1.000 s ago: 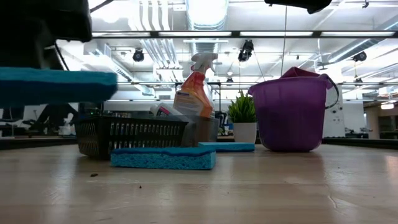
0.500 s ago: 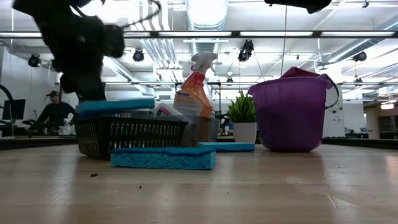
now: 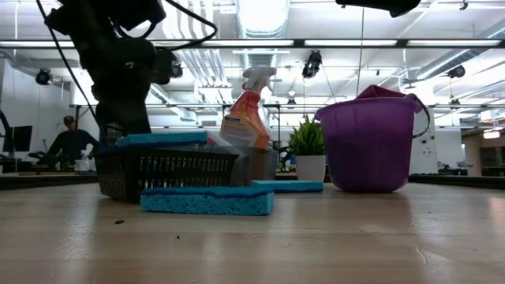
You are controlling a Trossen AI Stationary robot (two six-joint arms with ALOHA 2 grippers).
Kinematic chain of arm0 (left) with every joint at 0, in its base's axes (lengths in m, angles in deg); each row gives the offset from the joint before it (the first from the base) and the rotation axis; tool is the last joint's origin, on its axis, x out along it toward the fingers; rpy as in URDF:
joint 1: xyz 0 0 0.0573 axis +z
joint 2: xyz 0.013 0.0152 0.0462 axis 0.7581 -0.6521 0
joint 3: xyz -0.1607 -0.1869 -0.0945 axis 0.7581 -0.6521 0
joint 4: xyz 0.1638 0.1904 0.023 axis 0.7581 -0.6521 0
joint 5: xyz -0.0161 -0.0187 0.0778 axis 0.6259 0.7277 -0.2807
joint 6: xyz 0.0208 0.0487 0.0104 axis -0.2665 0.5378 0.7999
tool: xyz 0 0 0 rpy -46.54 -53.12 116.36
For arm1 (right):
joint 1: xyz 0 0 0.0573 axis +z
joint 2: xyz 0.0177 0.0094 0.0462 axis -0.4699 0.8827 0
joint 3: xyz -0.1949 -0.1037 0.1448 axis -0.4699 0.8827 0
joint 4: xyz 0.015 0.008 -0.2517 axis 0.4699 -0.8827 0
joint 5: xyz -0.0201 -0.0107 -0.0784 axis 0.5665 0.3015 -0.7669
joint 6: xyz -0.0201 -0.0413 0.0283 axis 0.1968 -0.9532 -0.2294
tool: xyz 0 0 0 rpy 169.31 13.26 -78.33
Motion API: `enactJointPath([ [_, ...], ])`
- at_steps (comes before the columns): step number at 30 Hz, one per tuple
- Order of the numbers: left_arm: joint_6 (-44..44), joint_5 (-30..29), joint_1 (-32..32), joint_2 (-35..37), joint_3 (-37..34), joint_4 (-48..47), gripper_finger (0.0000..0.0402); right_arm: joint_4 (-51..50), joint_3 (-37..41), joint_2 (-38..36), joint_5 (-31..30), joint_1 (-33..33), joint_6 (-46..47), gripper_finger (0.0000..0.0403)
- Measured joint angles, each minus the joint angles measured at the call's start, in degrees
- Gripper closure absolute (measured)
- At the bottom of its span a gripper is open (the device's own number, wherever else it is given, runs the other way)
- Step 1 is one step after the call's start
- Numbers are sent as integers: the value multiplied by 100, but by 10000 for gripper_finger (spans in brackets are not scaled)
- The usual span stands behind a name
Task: Pick & Place Kitchen Items
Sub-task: Put the blue sponge into the black basket
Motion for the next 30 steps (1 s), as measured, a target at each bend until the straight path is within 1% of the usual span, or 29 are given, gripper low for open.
enactJointPath([
  [12, 0, 158, 0, -39, -55, 244, 399, -4, 0, 0, 0, 0, -2, 131],
  [14, -2, 168, -4, -68, -72, 244, 393, -4, 0, 0, 0, 0, -2, 131],
  [17, -4, 193, -4, -194, -74, 248, 369, -7, 0, 0, 0, 0, -2, 131],
  [23, -27, 319, -4, -511, -70, 289, 293, -50, 2, 0, 0, 0, -2, 131],
  [27, 150, 402, -11, -509, -70, 325, 250, -50, 2, 0, 2, 0, -2, 130],
  [30, 358, 402, -37, -385, -70, 449, 229, -51, 2, 0, 0, 0, -2, 131],
])
